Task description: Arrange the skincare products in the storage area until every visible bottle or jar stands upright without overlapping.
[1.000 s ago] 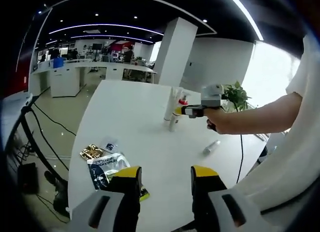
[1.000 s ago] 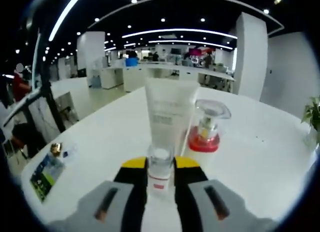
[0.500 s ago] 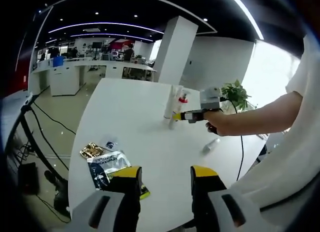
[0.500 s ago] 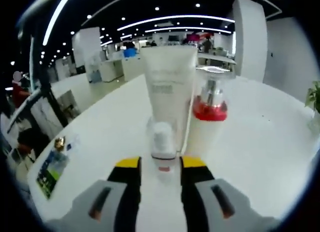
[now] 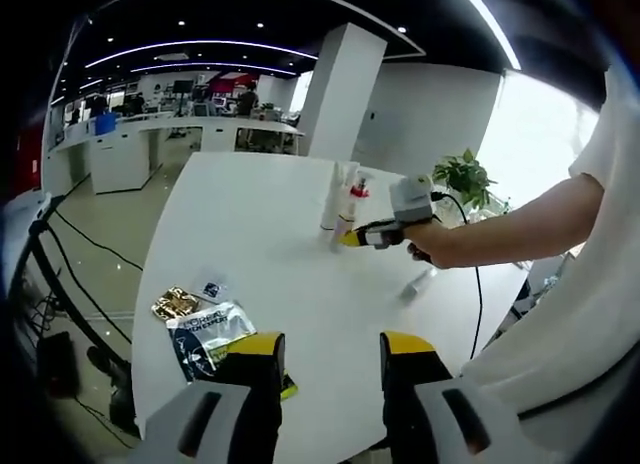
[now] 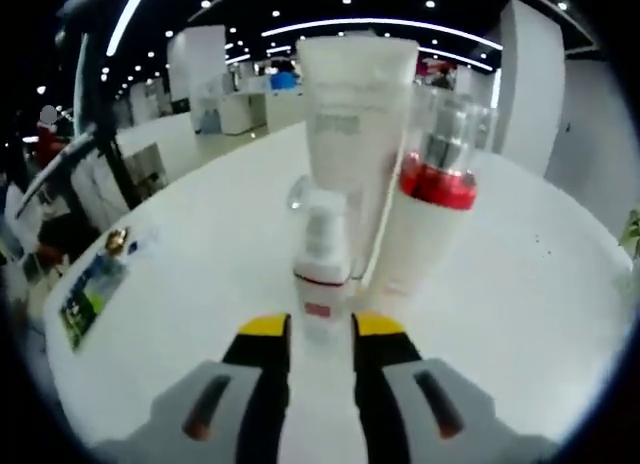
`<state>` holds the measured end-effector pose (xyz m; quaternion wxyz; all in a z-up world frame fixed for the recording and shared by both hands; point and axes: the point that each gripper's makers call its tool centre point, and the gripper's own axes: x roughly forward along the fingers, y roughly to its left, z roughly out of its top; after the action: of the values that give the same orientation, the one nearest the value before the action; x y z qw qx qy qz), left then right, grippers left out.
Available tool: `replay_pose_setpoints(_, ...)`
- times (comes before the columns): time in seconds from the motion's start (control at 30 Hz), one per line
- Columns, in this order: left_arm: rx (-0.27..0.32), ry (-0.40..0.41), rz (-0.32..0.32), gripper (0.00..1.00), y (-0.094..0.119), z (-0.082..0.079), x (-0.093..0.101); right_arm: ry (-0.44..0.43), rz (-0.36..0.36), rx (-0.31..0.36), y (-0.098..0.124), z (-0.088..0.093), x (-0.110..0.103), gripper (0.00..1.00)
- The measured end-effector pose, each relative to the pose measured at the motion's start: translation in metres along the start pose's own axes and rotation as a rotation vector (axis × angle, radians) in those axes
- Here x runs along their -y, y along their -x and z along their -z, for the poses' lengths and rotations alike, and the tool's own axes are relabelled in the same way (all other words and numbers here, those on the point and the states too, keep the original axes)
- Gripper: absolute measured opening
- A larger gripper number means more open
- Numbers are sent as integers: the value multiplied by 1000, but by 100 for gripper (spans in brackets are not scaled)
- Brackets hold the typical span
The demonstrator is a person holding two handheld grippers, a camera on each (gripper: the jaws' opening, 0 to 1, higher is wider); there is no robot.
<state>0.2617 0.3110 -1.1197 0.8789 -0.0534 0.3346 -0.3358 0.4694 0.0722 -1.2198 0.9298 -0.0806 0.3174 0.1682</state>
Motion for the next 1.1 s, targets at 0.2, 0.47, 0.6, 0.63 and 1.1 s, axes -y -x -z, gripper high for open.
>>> replay_pose_setpoints(0.2,-1,-3,7,39,-5,-4,2,33,-12,-17,-1,3,1,17)
replay_pose_setpoints(0.47,-7,-8,14,39,-9,-7,3,13,-9,-8,-5,-1,3,14)
replay_pose_setpoints(0.6,-10,-7,12,39,-9,-7,2,10,-13,-5,-6,-2,2,14)
replay_pose_setpoints(0.63,-10,-6,12,39,-9,-7,2,13,-14,-4,-6,-2,2,14)
replay_pose_setpoints(1.1,-16,-15,28,38,-16,-9,7,26,-28,14,-2,-9,2,17)
